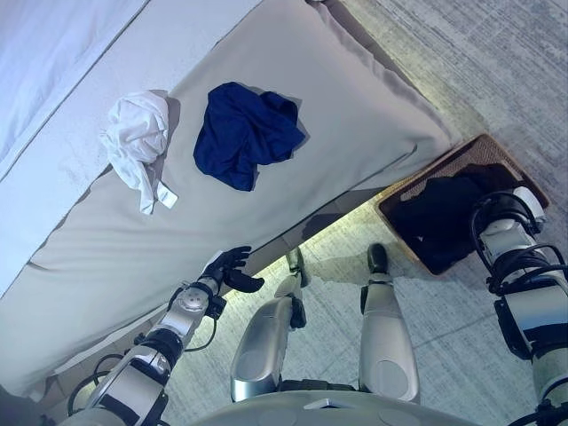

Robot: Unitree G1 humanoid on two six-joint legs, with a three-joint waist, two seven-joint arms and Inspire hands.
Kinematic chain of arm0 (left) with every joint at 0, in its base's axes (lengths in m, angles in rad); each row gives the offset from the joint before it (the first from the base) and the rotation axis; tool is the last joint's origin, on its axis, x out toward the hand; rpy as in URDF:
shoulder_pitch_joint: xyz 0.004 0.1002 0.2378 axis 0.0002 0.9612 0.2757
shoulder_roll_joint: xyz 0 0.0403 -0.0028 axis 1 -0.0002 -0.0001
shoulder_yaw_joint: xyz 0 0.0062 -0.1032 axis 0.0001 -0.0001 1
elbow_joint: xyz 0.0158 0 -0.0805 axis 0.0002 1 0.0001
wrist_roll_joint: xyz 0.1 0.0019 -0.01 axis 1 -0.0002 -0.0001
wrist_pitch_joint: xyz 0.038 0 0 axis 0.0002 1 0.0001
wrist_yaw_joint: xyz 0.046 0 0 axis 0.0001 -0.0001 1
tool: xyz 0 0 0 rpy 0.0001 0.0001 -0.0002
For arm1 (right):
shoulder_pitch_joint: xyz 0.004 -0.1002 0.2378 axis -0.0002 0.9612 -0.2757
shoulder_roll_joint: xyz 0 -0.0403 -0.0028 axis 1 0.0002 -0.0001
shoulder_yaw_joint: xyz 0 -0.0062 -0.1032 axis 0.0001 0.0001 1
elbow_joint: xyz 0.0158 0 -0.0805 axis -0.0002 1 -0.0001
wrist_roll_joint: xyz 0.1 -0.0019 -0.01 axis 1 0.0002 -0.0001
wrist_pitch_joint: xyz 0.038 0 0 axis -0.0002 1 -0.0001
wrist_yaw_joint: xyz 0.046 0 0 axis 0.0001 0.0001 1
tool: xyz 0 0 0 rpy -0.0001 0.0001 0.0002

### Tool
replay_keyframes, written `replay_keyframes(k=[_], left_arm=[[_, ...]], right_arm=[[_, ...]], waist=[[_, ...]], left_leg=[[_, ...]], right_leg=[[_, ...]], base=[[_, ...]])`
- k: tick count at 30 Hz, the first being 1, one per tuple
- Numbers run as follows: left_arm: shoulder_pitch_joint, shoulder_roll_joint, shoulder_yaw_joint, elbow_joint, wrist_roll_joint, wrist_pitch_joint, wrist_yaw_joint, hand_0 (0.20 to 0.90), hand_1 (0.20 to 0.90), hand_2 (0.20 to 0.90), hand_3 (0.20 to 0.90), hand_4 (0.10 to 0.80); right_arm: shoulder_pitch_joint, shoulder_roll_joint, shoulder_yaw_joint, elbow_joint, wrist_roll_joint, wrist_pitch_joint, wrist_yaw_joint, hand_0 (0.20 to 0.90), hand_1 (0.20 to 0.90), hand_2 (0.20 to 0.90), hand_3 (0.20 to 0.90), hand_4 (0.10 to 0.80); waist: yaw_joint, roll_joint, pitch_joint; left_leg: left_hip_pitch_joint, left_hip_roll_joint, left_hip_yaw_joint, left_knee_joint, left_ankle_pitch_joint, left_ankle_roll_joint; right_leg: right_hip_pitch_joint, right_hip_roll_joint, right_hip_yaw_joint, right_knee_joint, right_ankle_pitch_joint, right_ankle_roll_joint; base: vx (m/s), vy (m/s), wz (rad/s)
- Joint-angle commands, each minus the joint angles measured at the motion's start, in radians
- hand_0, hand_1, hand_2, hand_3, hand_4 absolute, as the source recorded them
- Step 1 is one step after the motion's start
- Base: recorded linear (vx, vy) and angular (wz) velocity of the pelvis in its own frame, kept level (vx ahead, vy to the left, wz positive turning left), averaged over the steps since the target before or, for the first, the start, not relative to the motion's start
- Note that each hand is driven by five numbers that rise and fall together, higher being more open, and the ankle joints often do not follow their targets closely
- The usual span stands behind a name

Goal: Pick up the clothes from the bed and place them into the basket

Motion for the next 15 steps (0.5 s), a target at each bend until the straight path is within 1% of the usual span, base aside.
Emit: replay_keyframes(k=[1, 8, 9, 11, 12, 13, 14, 15], left_arm=[[0.016, 0.064, 0.049, -0.023, -0.094, -0.047, 0.02, 0.9, 0.9, 0.9, 0.9, 0.8], [0.014, 0.069, 0.148, 0.005, -0.256, -0.011, 0.009, 0.9, 0.9, 0.9, 0.9, 0.8], [0.015, 0.071, 0.165, 0.013, -0.306, -0.005, 0.007, 0.9, 0.9, 0.9, 0.9, 0.8], [0.022, 0.069, 0.195, 0.017, -0.35, 0.008, 0.001, 0.9, 0.9, 0.9, 0.9, 0.8], [0.026, 0.068, 0.21, 0.018, -0.399, 0.013, 0.003, 0.9, 0.9, 0.9, 0.9, 0.8], [0.031, 0.065, 0.232, 0.02, -0.476, 0.025, -0.002, 0.9, 0.9, 0.9, 0.9, 0.8], [0.042, 0.044, 0.284, 0.021, -0.599, 0.044, 0.001, 0.9, 0.9, 0.9, 0.9, 0.8], [0.052, 0.027, 0.325, 0.02, -0.689, 0.051, 0.011, 0.9, 0.9, 0.9, 0.9, 0.8]], right_arm=[[-0.066, -0.11, 0.026, 0.003, 0.014, -0.017, -0.055, 0.9, 0.9, 0.9, 0.9, 0.8], [0.035, -0.088, -0.041, 0.039, 0.08, -0.085, -0.028, 0.9, 0.9, 0.9, 0.9, 0.8], [0.048, -0.083, -0.054, 0.037, 0.09, -0.112, -0.032, 0.9, 0.9, 0.9, 0.9, 0.8], [0.067, -0.084, -0.068, 0.012, 0.108, -0.129, -0.037, 0.9, 0.9, 0.9, 0.9, 0.8], [0.079, -0.084, -0.076, -0.004, 0.124, -0.14, -0.043, 0.9, 0.9, 0.9, 0.9, 0.8], [0.095, -0.082, -0.09, -0.028, 0.134, -0.17, -0.061, 0.9, 0.9, 0.9, 0.9, 0.8], [0.123, -0.07, -0.116, -0.097, 0.143, -0.191, -0.093, 0.9, 0.9, 0.9, 0.9, 0.8], [0.144, -0.056, -0.13, -0.159, 0.141, -0.204, -0.125, 0.9, 0.9, 0.9, 0.9, 0.8]], waist=[[-0.02, -0.045, 0.003], [-0.018, -0.091, -0.008], [-0.017, -0.1, -0.012], [-0.017, -0.111, -0.017], [-0.017, -0.118, -0.019], [-0.018, -0.127, -0.022], [-0.018, -0.139, -0.026], [-0.018, -0.148, -0.029]], left_leg=[[-0.011, -0.056, -0.062, 0.168, -0.18, 0.019], [0.006, -0.045, -0.052, 0.179, -0.197, 0.014], [0.011, -0.043, -0.05, 0.181, -0.202, 0.014], [0.016, -0.04, -0.049, 0.183, -0.207, 0.014], [0.02, -0.039, -0.049, 0.183, -0.209, 0.013], [0.023, -0.038, -0.049, 0.186, -0.212, 0.012], [0.031, -0.036, -0.051, 0.187, -0.219, 0.013], [0.036, -0.036, -0.054, 0.187, -0.223, 0.013]], right_leg=[[0.094, 0.046, -0.114, -0.189, 0.076, -0.083], [0.124, 0.048, -0.129, -0.22, 0.086, -0.081], [0.131, 0.049, -0.13, -0.228, 0.089, -0.08], [0.139, 0.051, -0.131, -0.236, 0.092, -0.079], [0.145, 0.051, -0.131, -0.241, 0.093, -0.078], [0.152, 0.052, -0.131, -0.246, 0.095, -0.078], [0.163, 0.054, -0.133, -0.248, 0.092, -0.077], [0.17, 0.056, -0.136, -0.249, 0.089, -0.077]], base=[[0.033, -0.006, -0.07], [0.053, -0.029, -0.01], [0.061, -0.004, 0.06], [0.054, 0.0, 0.05], [0.059, 0.006, 0.06], [0.087, 0.026, 0.06], [0.095, 0.038, 0.07], [0.095, 0.046, 0.08]])
